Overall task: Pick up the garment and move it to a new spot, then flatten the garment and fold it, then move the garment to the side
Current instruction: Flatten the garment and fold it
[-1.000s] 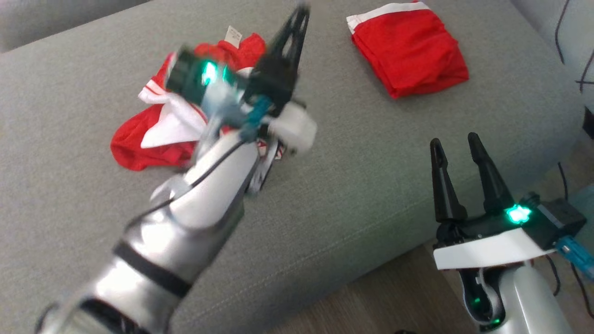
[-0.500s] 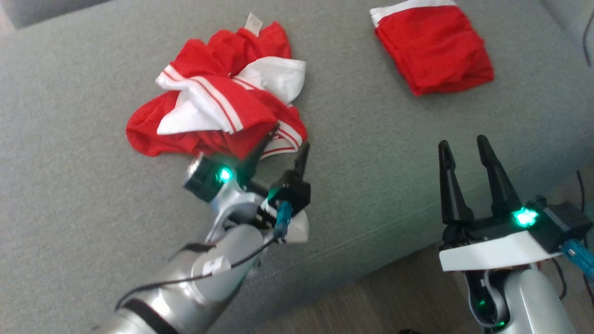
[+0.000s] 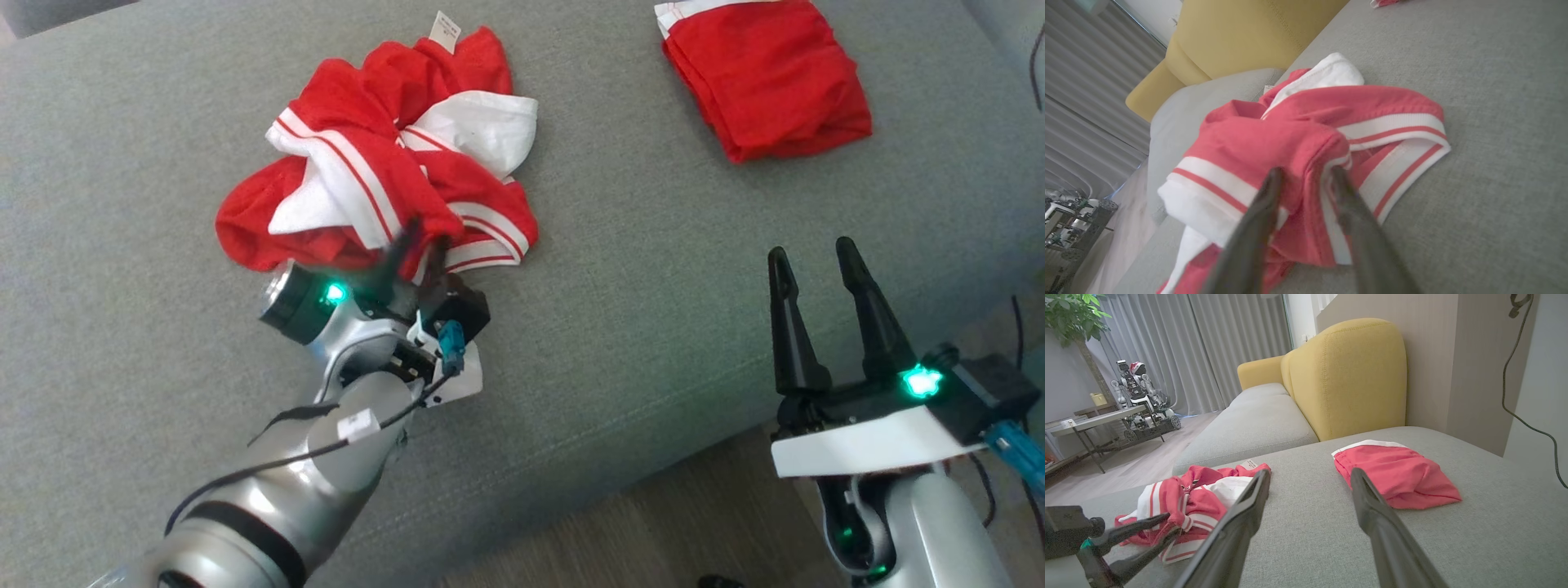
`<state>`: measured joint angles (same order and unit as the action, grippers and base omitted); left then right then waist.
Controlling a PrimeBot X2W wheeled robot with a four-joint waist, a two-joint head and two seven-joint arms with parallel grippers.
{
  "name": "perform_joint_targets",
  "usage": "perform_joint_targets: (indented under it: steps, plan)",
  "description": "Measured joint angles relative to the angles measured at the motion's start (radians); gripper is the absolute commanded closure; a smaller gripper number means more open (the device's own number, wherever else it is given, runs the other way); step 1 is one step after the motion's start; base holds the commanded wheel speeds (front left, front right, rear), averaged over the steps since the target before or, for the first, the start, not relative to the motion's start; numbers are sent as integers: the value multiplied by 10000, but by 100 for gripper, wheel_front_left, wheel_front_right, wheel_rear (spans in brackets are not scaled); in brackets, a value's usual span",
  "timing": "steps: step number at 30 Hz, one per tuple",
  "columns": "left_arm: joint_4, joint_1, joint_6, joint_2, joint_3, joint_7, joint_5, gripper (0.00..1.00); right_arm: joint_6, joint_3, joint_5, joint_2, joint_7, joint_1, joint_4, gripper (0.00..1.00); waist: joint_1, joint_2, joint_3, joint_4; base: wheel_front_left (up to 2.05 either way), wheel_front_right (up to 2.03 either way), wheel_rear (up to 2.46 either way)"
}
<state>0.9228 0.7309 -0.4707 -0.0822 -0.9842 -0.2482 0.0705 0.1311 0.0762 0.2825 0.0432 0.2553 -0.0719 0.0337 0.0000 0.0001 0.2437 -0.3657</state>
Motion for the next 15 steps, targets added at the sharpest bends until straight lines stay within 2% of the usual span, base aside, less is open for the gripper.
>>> perform_joint_targets:
  steps: [5, 8, 10, 15]
  plan:
    - [-144, 260, 244, 12, 326, -12, 372, 100, 0, -13, 4, 0, 0, -10, 2, 0, 1, 0, -14, -9, 0, 0, 0]
    - [-1266, 460, 548, -82, 606, -13, 585, 100, 0, -17, 36, 0, 2, -6, -15, 0, 0, 0, -150, -48, 0, 0, 0]
    - [-2295, 597, 978, -92, 861, -13, 849, 100, 0, -8, 105, 0, 2, -6, -46, 0, 0, 0, -253, -75, 0, 0, 0]
    - [-4429, 1230, 2470, -77, 1950, -13, 1927, 100, 0, 25, 226, 0, 0, -7, -65, 0, 0, 0, -465, -180, 0, 0, 0]
